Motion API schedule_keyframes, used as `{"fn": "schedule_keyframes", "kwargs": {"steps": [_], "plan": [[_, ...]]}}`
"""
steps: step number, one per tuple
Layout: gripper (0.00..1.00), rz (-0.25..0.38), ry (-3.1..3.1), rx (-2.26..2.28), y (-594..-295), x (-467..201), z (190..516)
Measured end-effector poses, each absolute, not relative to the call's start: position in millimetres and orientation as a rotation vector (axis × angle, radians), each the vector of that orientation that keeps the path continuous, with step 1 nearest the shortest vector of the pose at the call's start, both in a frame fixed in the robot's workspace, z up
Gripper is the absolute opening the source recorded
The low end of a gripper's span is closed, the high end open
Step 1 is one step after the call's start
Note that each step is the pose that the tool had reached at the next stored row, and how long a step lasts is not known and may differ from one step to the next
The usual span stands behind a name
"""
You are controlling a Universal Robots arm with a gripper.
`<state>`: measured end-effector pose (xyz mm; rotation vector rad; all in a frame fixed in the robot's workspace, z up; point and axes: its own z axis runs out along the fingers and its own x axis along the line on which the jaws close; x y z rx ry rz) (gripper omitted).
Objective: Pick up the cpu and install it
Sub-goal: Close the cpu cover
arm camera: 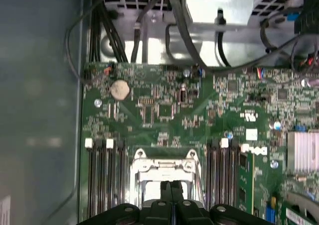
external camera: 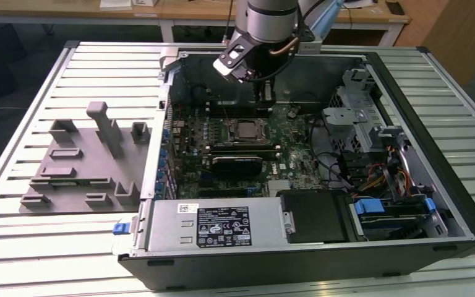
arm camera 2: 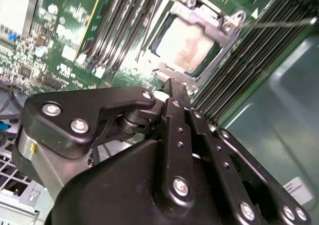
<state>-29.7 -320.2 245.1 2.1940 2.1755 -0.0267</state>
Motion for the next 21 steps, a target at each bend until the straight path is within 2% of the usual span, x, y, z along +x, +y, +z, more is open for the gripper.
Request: {"fn": "schedule_keyframes", "kwargs": {"steps": [21], "plan": [[0.11, -0.027, 2.175, 2.195, -320.2, -42.8, 240.0]]}}
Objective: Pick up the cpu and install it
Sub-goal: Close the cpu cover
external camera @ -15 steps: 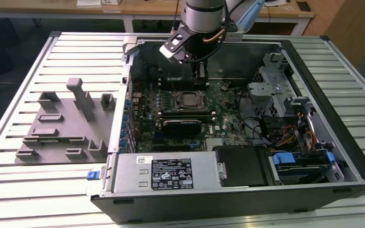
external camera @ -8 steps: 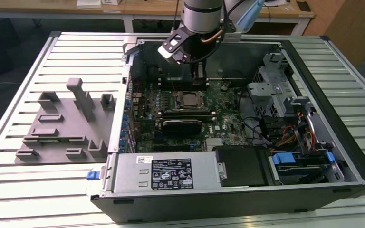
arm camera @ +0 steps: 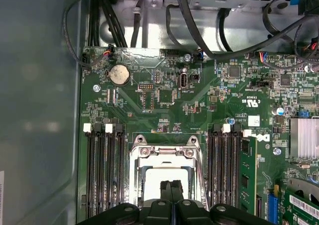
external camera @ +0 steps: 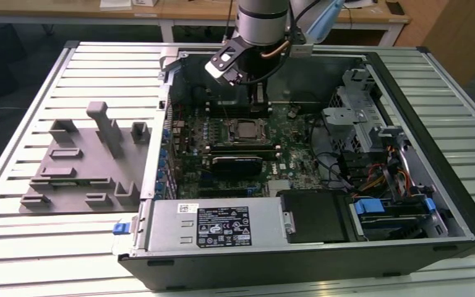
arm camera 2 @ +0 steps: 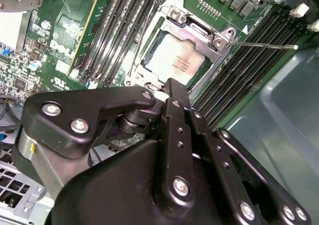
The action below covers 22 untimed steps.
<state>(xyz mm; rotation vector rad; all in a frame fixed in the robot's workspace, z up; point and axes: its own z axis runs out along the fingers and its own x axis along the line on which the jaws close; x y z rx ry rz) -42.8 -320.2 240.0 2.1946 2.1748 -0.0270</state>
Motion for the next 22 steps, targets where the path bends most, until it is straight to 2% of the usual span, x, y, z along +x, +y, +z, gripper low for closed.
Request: {"fn": "schedule_keyframes", "kwargs": {"steps": [22], "plan": [[0.11, -0.023, 2.278, 2.087, -320.2, -42.8, 239.5]]}}
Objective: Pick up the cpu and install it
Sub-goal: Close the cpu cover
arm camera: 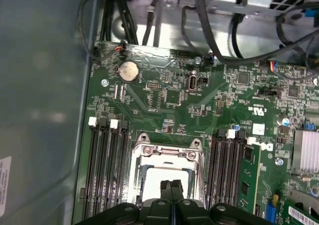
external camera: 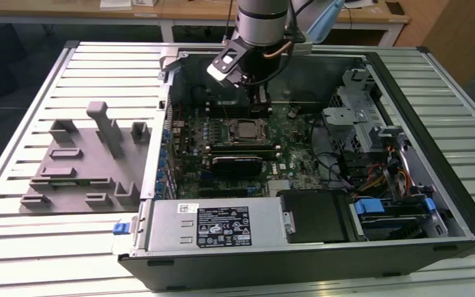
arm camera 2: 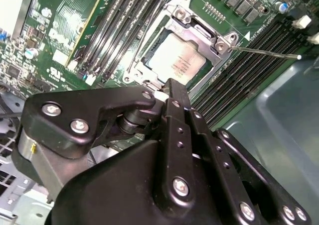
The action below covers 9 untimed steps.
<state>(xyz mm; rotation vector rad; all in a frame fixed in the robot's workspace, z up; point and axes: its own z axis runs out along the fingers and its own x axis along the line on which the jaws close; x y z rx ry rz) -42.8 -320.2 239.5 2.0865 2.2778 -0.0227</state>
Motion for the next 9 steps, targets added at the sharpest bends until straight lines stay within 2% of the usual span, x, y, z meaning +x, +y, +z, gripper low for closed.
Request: {"fn": "schedule_keyframes", "kwargs": {"steps": [9], "plan": [[0.11, -0.019, 2.375, 1.974, -320.2, -42.8, 239.5]]}}
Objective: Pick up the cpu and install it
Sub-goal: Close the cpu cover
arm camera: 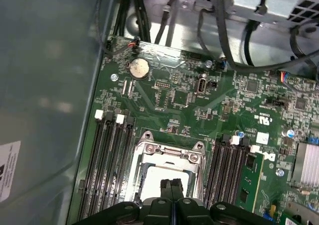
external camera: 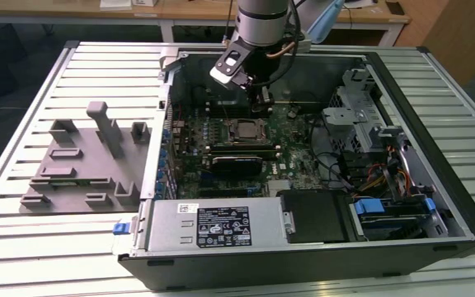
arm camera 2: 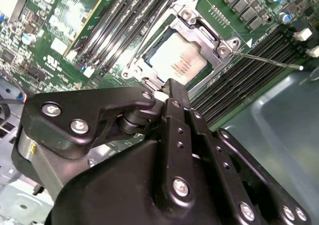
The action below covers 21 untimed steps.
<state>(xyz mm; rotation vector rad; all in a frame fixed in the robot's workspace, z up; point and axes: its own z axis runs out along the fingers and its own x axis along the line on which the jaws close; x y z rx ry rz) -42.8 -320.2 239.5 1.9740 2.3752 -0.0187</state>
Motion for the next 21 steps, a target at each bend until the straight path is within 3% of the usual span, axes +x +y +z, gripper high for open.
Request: {"fn": "schedule_keyframes", "kwargs": {"steps": [21], "plan": [[0.11, -0.009, 2.594, 1.674, -320.2, -42.8, 239.5]]}}
